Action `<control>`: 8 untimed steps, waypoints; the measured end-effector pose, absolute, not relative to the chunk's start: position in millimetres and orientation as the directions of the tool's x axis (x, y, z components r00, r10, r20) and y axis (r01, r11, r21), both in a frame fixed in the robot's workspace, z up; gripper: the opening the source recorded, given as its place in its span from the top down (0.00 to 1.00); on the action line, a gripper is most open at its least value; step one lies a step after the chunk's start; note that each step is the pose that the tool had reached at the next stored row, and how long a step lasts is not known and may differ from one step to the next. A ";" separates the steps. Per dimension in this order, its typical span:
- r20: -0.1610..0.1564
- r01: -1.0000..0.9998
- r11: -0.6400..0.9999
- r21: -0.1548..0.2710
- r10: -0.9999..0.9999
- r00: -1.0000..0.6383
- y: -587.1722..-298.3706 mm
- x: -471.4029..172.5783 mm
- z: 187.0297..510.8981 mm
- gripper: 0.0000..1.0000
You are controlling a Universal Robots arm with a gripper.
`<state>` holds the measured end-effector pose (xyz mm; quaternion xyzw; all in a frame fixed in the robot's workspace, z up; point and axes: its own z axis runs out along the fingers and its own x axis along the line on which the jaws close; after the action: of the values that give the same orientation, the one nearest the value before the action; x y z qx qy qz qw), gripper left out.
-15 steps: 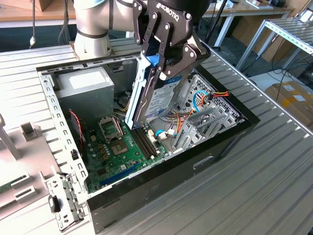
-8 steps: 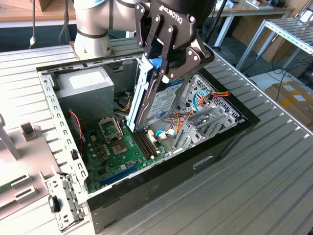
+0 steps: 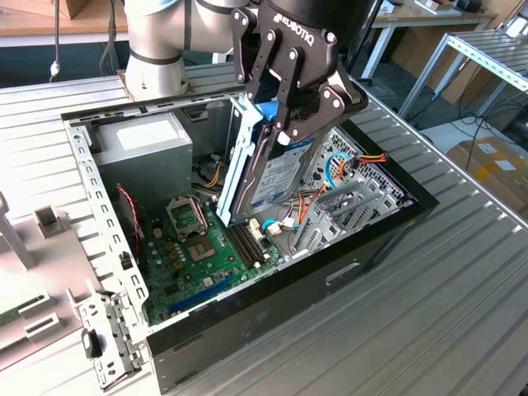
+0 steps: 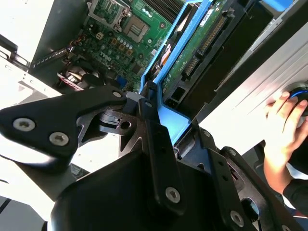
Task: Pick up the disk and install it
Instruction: 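Pick up the disk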
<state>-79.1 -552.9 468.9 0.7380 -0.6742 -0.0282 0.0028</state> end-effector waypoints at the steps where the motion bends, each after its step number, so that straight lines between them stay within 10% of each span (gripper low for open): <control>1: -0.038 -0.995 -0.091 0.042 -0.995 0.089 -553.6 -78.9 468.9 0.63; 8: -0.038 -0.995 -0.089 0.042 -0.995 0.088 -559.2 -70.3 468.0 0.63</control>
<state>-70.3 -559.2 468.0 0.7375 -0.6748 -0.0282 0.0028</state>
